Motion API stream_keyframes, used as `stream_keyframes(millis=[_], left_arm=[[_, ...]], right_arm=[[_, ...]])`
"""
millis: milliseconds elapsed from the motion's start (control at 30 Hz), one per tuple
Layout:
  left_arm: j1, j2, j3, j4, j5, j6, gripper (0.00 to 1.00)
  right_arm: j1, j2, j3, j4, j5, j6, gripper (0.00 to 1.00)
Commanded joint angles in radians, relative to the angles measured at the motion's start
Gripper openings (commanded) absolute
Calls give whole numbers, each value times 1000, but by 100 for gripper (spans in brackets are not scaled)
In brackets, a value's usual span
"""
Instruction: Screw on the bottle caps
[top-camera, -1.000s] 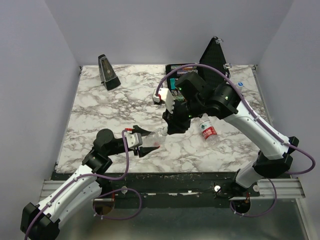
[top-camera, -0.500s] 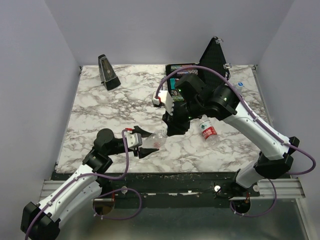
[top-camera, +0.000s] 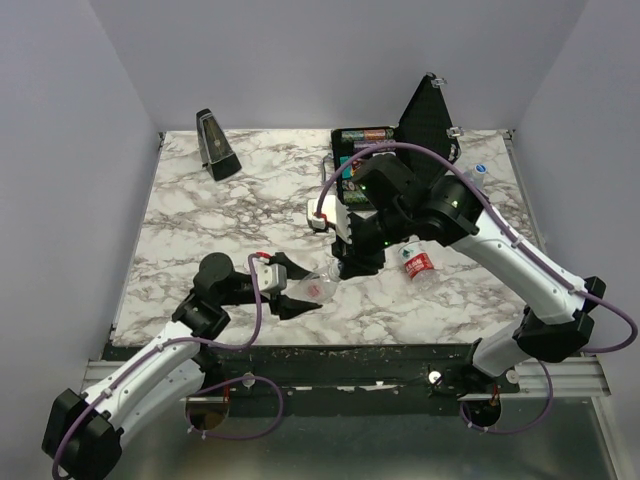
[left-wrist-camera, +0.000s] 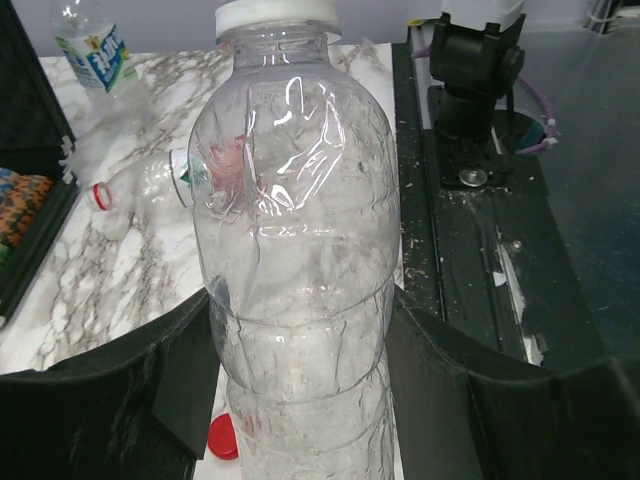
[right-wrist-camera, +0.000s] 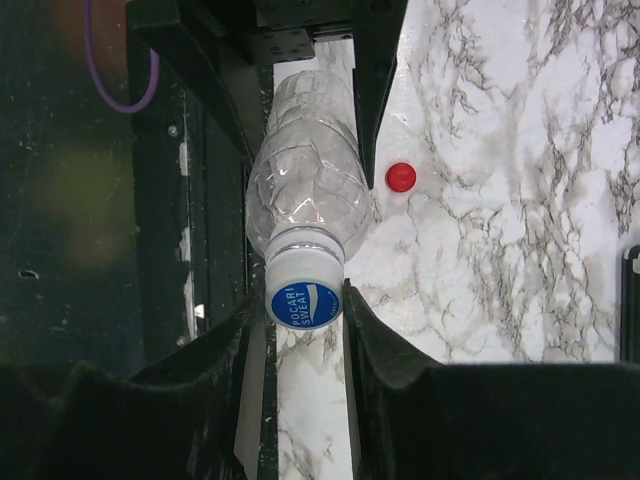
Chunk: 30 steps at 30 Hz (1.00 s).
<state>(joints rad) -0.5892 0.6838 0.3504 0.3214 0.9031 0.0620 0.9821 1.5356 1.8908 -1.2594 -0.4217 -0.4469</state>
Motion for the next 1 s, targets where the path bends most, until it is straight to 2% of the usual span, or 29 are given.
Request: stream_keyframes(millis=[0, 100, 233, 333, 567, 700, 800, 967], left_arm=[[-9, 23, 45, 239, 97, -47, 35], [-14, 25, 44, 252, 53, -33, 33], [-26, 11, 38, 260, -90, -8, 28], [-38, -4, 30, 254, -185, 27, 27], [-87, -18, 18, 235, -404, 154, 26], [-115, -20, 6, 274, -498, 214, 25], [-133, -10, 2, 307, -591, 239, 24], [-173, 40, 13, 350, -717, 260, 21]], right_arm=[[24, 4, -39, -35, -34, -79, 19], [23, 5, -42, -37, -49, -85, 19], [24, 4, -52, -12, -28, -18, 18], [24, 15, -39, 6, 35, 101, 13], [21, 67, 10, -6, 100, 361, 13], [23, 84, 8, 31, 142, 609, 13], [20, 106, 28, 3, 236, 791, 13], [20, 116, 14, -8, 317, 965, 13]])
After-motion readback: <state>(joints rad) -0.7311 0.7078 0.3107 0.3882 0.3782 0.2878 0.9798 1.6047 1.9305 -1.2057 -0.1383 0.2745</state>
